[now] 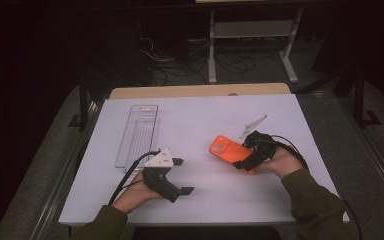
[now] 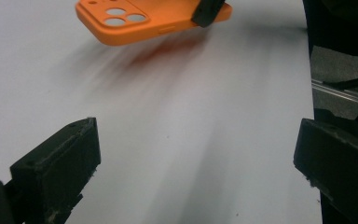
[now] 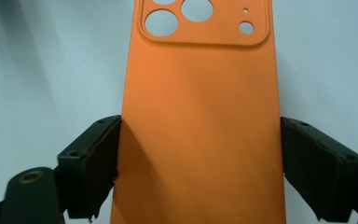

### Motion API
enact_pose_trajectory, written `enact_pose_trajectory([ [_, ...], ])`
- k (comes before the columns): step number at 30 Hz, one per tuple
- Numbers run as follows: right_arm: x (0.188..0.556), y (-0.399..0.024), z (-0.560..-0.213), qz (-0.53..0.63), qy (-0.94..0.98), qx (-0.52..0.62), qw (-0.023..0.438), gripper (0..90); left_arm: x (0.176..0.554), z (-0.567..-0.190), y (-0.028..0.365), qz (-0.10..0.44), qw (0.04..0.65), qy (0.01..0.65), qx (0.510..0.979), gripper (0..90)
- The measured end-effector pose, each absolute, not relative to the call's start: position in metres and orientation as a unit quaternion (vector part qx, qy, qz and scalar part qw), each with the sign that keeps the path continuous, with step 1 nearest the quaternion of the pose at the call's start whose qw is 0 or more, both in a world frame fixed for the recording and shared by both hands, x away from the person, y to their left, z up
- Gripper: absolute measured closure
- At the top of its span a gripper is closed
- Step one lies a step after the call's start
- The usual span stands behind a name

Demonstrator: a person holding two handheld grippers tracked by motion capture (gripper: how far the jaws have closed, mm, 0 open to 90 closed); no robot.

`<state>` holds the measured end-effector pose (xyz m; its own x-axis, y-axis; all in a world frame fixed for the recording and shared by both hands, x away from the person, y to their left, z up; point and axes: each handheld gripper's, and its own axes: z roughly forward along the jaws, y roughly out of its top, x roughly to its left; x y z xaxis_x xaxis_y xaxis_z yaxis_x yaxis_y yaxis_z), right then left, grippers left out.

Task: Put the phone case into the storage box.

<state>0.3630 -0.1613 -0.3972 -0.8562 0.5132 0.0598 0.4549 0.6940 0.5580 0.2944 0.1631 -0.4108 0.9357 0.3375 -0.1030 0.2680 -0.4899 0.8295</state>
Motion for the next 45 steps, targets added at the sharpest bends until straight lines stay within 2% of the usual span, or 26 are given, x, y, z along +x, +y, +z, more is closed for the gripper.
enact_pose_trajectory([
  [12,0.36,-0.166,-0.392,0.304,0.913,0.268,0.047,15.1,0.305,-0.397,0.16,0.044,0.48,0.182,0.857,0.1],
  [32,0.362,-0.172,-0.388,0.318,0.905,0.279,0.039,15.1,0.33,-0.371,0.134,0.056,0.474,0.148,0.866,0.0],
  [45,0.365,-0.172,-0.389,0.309,0.913,0.264,0.043,15.1,0.343,-0.375,0.126,0.047,0.476,0.143,0.866,0.0],
])
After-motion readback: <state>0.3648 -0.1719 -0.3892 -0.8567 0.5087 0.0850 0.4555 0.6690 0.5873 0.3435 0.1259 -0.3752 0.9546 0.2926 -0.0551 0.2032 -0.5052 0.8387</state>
